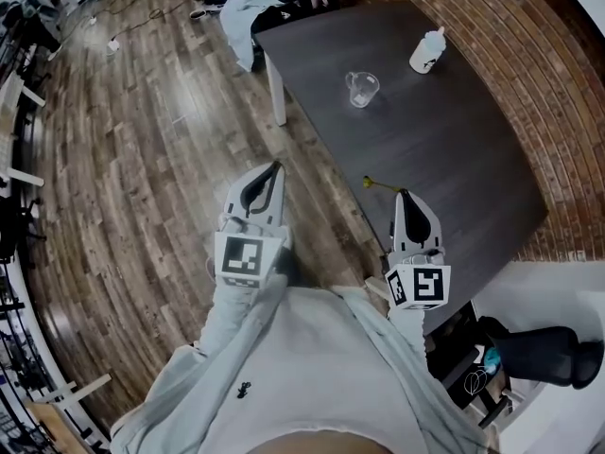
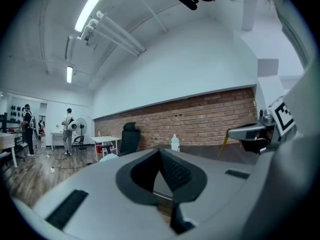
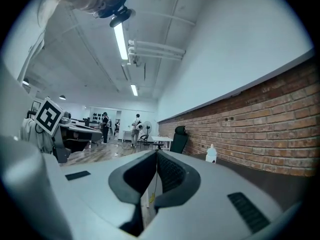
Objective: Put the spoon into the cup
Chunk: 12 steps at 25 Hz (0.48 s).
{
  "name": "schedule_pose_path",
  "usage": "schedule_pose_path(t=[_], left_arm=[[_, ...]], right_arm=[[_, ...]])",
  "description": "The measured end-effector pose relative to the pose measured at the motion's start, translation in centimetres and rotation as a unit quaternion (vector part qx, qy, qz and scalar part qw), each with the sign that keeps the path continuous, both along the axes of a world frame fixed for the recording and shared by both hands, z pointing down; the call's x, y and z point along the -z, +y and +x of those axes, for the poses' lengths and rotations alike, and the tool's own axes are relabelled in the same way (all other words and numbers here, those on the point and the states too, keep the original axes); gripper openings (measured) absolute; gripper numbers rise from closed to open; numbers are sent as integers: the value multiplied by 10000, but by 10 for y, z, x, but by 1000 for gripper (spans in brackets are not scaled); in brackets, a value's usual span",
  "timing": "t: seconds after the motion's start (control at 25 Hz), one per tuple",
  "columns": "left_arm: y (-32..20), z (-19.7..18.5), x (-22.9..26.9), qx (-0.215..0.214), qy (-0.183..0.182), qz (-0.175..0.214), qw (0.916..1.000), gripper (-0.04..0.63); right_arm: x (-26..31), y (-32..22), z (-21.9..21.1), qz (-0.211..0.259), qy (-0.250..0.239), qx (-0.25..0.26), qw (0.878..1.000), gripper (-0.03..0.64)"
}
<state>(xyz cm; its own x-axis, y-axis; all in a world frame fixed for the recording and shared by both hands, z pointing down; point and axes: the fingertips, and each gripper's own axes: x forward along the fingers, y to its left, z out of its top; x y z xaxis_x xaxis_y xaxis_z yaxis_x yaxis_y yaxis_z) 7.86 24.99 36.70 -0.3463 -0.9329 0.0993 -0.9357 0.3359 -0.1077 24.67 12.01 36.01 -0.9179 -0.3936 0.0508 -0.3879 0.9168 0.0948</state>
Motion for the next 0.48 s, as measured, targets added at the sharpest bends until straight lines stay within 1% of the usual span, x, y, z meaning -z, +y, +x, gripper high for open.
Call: schedule_pose_path(t=[0.08,0.2,0.28,0.48], left_arm=[[-14,-26,3,-59,-10,-10,10000,20],[-28,-64,6,-106,72,-2,9999,18],[-33,-88,4,-167,39,-34,9998,18],[-46,-129,-3,-373,43,-117,9992,20]], right_arm=[[6,-13,-25,25,-5,-27,10000,20],[11,-30,-57,14,-14,-155,9999,20],[10,-37,-76,10,2,-240,9997,20],[1,-51,-106,-76,84,-543,9985,20]])
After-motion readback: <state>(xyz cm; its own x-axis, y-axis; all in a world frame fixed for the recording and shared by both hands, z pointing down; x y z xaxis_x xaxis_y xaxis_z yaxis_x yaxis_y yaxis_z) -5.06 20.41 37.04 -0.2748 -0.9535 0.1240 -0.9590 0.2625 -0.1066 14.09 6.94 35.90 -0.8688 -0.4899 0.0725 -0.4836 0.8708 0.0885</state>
